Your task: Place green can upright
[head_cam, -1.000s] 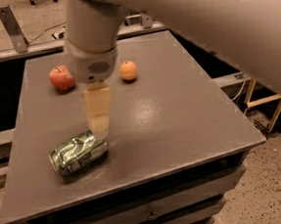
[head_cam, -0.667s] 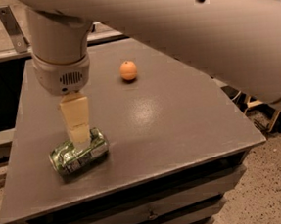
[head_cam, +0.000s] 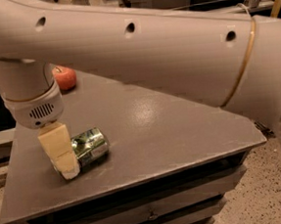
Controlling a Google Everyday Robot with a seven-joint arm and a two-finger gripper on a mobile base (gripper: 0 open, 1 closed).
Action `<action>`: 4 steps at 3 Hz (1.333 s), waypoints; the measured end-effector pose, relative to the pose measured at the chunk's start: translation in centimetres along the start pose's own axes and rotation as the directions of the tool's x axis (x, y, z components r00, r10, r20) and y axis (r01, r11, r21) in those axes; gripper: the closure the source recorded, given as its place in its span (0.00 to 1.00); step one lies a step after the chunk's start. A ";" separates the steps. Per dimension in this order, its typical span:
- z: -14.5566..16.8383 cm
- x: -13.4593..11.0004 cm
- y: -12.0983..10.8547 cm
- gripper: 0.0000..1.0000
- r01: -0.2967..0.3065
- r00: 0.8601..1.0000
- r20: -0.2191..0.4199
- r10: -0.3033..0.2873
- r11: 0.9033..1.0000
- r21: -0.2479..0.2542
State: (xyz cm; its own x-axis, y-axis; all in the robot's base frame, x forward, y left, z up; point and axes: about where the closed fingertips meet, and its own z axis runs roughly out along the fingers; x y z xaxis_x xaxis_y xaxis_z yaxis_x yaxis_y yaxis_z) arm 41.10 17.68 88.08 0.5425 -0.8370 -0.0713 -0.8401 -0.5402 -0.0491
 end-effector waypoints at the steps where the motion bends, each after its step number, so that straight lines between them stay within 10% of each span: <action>1: 1.4 0.0 0.9 0.00 -0.034 0.999 -0.025 0.034 0.999 0.003; 2: 2.1 0.3 1.9 0.00 -0.073 0.997 -0.006 0.074 0.997 0.036; 4: 3.2 -0.8 2.1 0.49 -0.080 0.994 0.086 0.070 0.990 0.116</action>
Offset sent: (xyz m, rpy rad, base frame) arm -0.0152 -0.0202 -0.0356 0.1349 -0.0570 -0.1693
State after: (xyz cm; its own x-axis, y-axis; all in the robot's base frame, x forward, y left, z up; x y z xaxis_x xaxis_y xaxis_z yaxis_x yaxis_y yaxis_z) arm 38.91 17.53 84.86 0.4803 -0.8624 -0.1600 -0.8749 -0.4578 -0.1581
